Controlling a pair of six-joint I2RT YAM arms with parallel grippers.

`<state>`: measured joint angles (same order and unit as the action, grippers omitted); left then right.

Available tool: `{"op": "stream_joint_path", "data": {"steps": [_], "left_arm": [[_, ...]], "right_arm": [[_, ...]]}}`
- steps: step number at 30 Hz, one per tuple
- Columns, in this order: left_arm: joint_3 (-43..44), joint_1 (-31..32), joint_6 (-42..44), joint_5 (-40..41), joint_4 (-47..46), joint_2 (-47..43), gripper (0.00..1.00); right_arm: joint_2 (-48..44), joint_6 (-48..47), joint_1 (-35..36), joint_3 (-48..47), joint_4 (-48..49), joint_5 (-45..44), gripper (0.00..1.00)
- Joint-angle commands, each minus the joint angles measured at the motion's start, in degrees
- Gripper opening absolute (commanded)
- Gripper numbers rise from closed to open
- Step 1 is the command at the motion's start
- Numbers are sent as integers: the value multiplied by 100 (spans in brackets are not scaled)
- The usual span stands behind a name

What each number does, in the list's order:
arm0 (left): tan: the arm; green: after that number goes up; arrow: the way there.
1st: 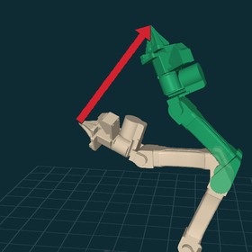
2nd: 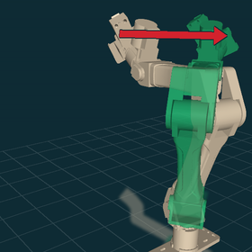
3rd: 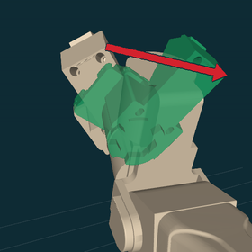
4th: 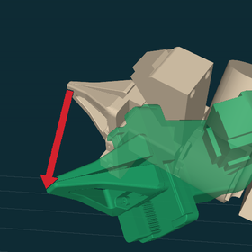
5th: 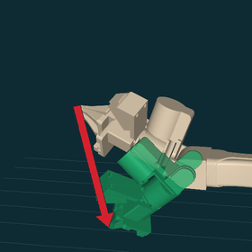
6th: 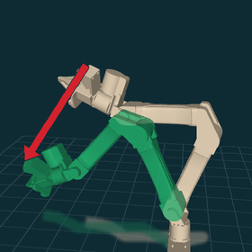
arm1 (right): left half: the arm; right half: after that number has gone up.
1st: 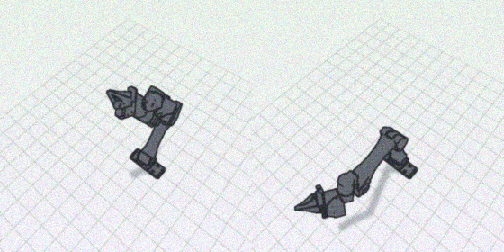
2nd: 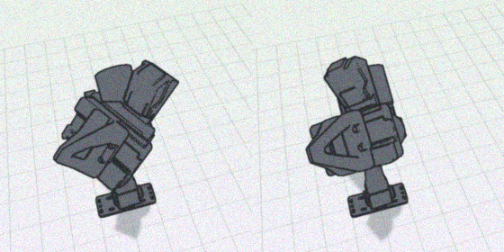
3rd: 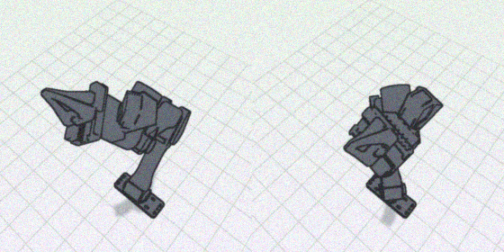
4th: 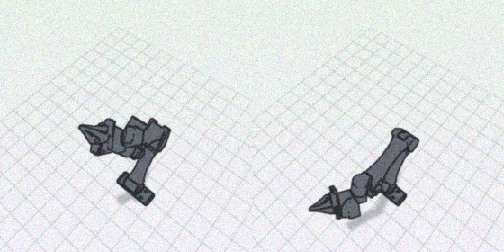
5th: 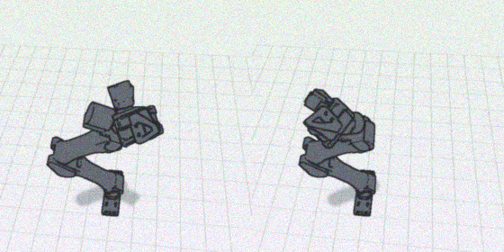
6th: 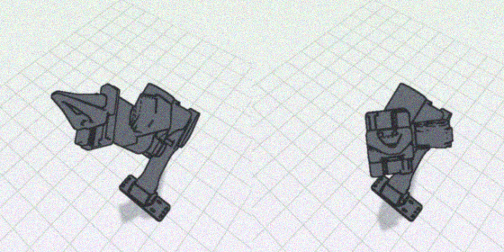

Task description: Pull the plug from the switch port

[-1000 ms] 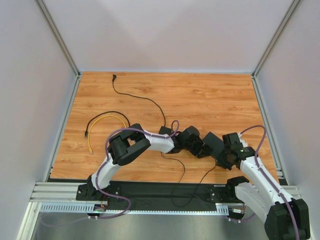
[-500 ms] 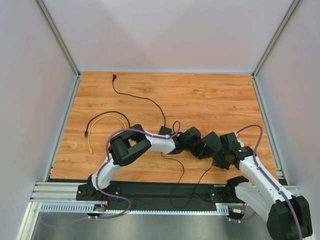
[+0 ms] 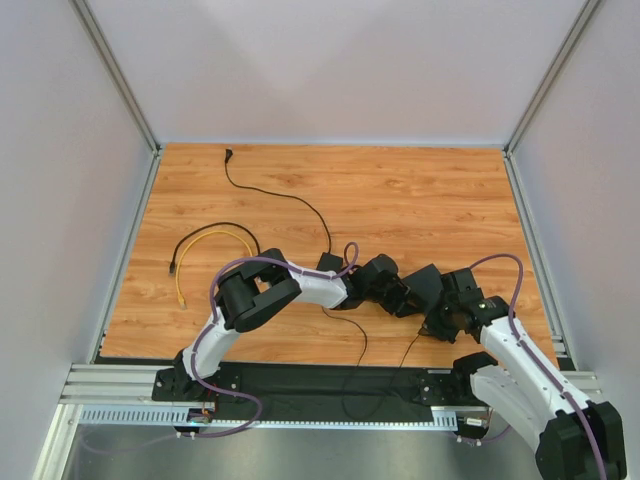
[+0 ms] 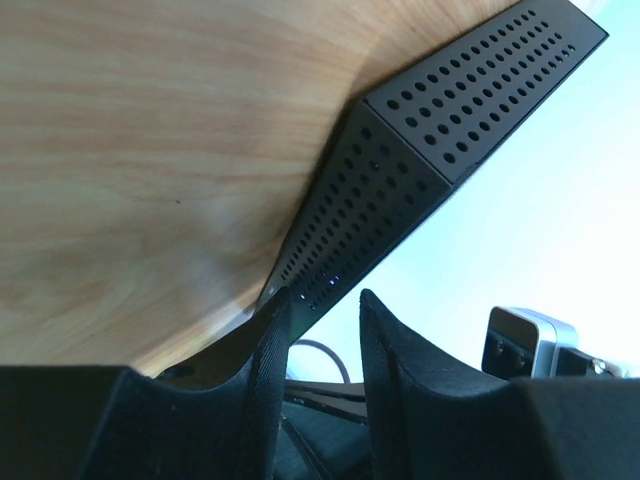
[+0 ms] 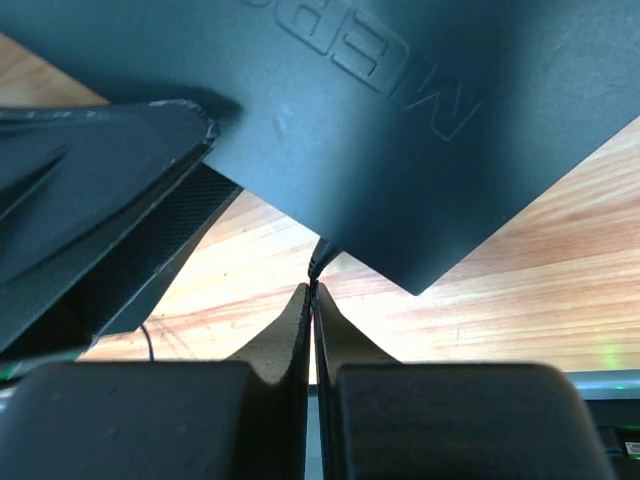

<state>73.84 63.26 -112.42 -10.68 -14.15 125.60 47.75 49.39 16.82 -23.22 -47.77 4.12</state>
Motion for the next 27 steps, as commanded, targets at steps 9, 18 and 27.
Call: {"op": "stream_joint_path", "data": {"steps": [9, 18, 27], "left_arm": [[-318, -95, 97, -602, -220, -536, 65], [-923, -227, 1335, -1068, 193, -1282, 66], [-934, -403, 4182, -681, 1248, -2127, 56]], "right_arm": [[-319, -87, 32, -358, -663, -218, 10], [-230, 115, 32, -622, -1094, -403, 35], [-469, 274, -29, -1728, -1780, -1447, 63]]}}
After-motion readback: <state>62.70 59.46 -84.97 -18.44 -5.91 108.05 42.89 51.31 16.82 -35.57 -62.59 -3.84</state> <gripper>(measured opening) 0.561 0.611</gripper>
